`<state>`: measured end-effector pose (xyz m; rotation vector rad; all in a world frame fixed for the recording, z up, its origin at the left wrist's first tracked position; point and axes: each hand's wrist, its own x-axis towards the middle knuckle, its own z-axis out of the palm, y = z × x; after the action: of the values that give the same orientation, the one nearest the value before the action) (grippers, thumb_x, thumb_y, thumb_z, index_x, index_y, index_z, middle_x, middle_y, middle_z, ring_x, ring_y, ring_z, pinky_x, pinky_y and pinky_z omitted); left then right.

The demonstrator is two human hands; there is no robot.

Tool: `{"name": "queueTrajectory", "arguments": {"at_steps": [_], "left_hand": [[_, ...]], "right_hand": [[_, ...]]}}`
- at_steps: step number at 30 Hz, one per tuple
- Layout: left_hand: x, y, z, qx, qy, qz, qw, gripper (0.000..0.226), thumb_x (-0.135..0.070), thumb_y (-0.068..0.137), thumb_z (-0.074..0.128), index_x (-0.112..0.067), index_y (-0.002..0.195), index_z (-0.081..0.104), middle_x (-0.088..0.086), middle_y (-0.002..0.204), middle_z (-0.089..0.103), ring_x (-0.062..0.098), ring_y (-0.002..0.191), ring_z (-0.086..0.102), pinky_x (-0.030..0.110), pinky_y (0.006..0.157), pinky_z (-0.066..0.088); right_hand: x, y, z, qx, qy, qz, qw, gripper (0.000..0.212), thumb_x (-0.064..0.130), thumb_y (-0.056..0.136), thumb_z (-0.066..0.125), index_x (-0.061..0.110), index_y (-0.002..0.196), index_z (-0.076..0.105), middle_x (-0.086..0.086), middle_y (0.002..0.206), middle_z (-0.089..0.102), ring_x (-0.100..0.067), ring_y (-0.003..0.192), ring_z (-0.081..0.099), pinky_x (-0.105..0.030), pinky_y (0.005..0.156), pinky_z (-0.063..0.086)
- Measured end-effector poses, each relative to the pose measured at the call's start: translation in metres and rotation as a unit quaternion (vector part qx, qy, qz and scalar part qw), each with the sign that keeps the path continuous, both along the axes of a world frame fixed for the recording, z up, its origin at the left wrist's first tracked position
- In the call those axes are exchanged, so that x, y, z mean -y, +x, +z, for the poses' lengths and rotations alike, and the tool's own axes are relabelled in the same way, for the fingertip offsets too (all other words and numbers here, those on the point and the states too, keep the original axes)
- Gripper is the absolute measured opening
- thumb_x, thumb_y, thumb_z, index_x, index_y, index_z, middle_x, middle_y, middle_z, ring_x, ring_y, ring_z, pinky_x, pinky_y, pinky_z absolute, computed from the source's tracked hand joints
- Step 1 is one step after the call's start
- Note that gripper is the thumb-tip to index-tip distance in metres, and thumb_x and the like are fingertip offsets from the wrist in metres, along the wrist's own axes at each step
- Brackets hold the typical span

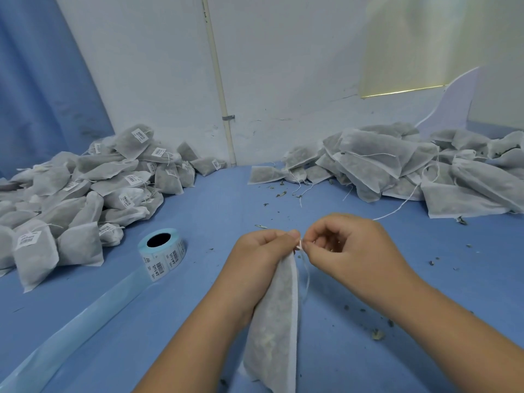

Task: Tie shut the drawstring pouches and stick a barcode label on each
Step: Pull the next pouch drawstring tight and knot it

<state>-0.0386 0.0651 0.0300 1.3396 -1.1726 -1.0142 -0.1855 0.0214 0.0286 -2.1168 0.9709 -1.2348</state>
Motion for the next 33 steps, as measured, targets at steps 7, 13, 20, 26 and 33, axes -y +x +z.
{"name": "queueTrajectory", "arguments": {"at_steps": [7,13,20,26,33], "left_hand": [[0.002,-0.001,-0.005,0.065,-0.048,0.052,0.995,0.025,-0.034,0.087,0.065,-0.016,0.072,0.073,-0.002,0.066,0.060,0.006,0.063,0.053,0.023,0.067,0.044],[0.003,-0.003,-0.007,0.165,-0.066,0.082,0.981,0.025,-0.033,0.086,0.066,-0.022,0.065,0.072,-0.014,0.068,0.067,-0.005,0.064,0.056,0.004,0.060,0.039],[0.002,0.002,-0.004,0.191,-0.054,0.052,0.979,0.024,-0.033,0.087,0.067,-0.020,0.068,0.069,-0.018,0.041,0.047,0.001,0.034,0.035,0.009,0.037,0.026],[0.000,0.006,-0.001,0.180,-0.049,-0.001,0.982,0.026,-0.034,0.090,0.064,-0.026,0.066,0.068,-0.019,0.035,0.041,0.001,0.031,0.034,0.007,0.035,0.023],[0.000,0.004,0.004,0.160,-0.084,-0.036,0.983,0.027,-0.036,0.089,0.064,-0.031,0.064,0.069,-0.016,0.036,0.038,0.004,0.036,0.023,0.010,0.038,0.023]], "right_hand": [[-0.001,-0.001,-0.002,-0.026,-0.036,0.011,0.999,0.010,0.018,0.077,0.071,0.025,0.069,0.074,0.010,0.060,0.064,-0.001,0.059,0.057,-0.007,0.056,0.038],[0.000,-0.001,-0.004,-0.080,-0.024,-0.023,0.996,0.025,0.020,0.079,0.069,0.031,0.056,0.065,0.018,0.059,0.063,-0.001,0.056,0.055,-0.010,0.053,0.039],[0.010,-0.011,0.004,0.030,0.143,-0.024,0.989,0.015,0.020,0.071,0.064,0.016,0.057,0.062,0.001,0.048,0.058,-0.009,0.044,0.052,-0.022,0.047,0.041],[0.011,-0.013,0.010,0.272,0.310,0.138,0.901,0.009,0.009,0.068,0.065,0.009,0.059,0.063,-0.004,0.053,0.040,-0.015,0.045,0.041,-0.022,0.043,0.033],[0.002,-0.006,0.014,0.409,0.408,0.284,0.765,0.017,0.013,0.068,0.058,0.013,0.051,0.058,0.003,0.052,0.032,-0.008,0.039,0.031,-0.018,0.038,0.027]]}}
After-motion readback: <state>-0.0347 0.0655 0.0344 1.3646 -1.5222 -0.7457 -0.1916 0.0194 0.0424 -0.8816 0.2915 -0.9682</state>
